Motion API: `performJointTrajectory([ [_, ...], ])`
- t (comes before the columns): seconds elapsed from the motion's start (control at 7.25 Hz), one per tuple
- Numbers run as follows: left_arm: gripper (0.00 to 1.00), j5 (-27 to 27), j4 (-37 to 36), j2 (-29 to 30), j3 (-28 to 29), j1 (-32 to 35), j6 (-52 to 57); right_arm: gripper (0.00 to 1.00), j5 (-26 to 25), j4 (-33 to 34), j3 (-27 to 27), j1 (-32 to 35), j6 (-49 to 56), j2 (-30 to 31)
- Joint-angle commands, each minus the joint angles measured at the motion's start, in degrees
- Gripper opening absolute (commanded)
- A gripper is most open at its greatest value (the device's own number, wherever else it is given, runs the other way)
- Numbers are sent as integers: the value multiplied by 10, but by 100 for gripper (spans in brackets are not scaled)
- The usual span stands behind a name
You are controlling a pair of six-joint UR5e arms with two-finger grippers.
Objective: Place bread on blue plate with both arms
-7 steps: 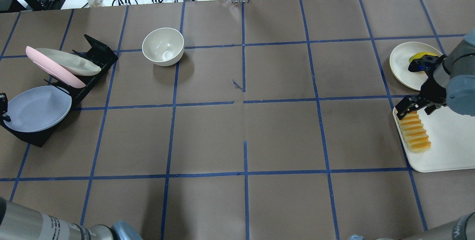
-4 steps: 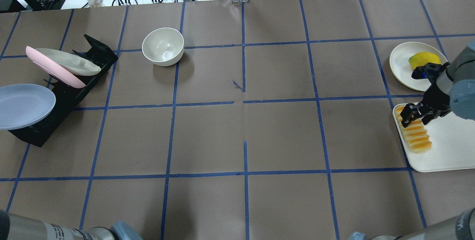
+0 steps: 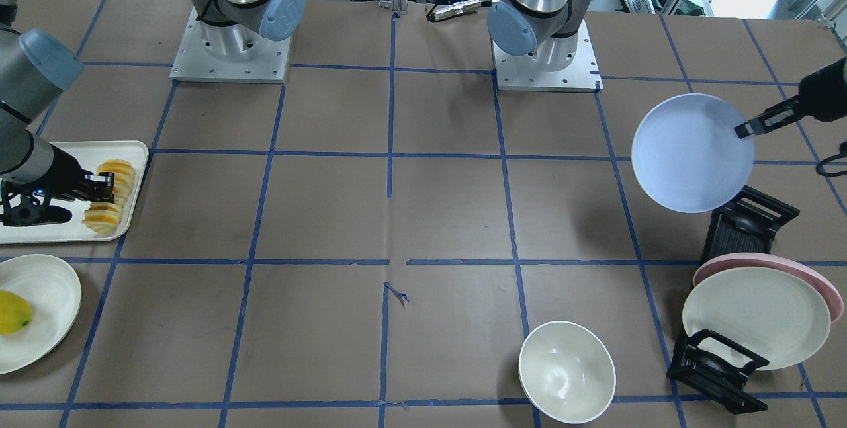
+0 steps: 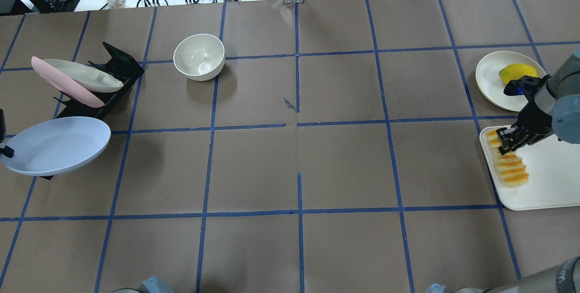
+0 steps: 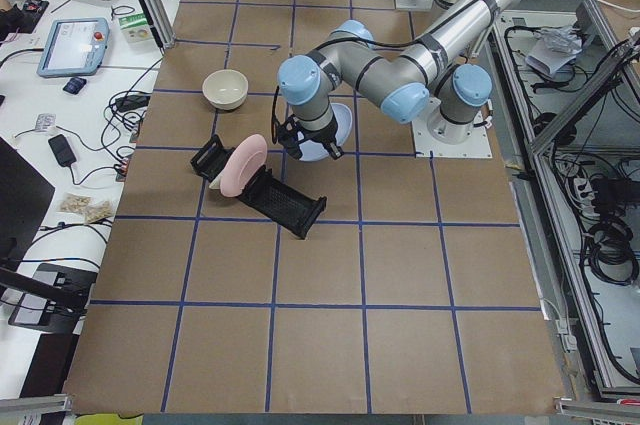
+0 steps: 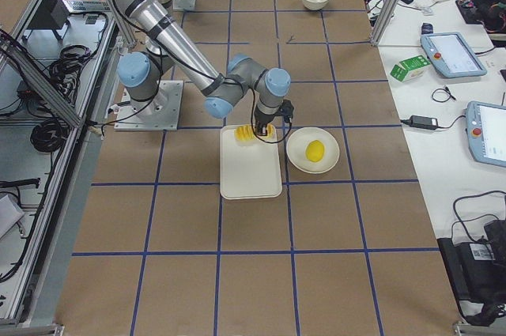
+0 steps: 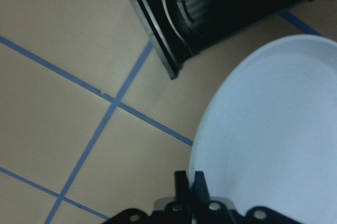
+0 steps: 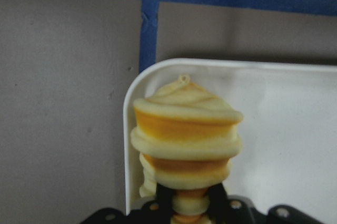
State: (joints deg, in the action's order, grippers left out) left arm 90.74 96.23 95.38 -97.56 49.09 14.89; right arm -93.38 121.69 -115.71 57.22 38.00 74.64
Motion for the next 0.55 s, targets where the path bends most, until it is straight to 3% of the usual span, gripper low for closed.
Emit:
performJointTrajectory([
  [0.0, 0, -38, 2, -26, -77, 89, 5, 0, -1, -73, 54, 1, -1, 16],
  [0.14, 0, -64, -37, -13, -92, 147, -11, 0, 0, -149, 93, 3, -7, 23],
  [0.41, 0, -119, -181, 2, -124, 289, -214, 0, 7, -240, 161, 35, -63, 32],
])
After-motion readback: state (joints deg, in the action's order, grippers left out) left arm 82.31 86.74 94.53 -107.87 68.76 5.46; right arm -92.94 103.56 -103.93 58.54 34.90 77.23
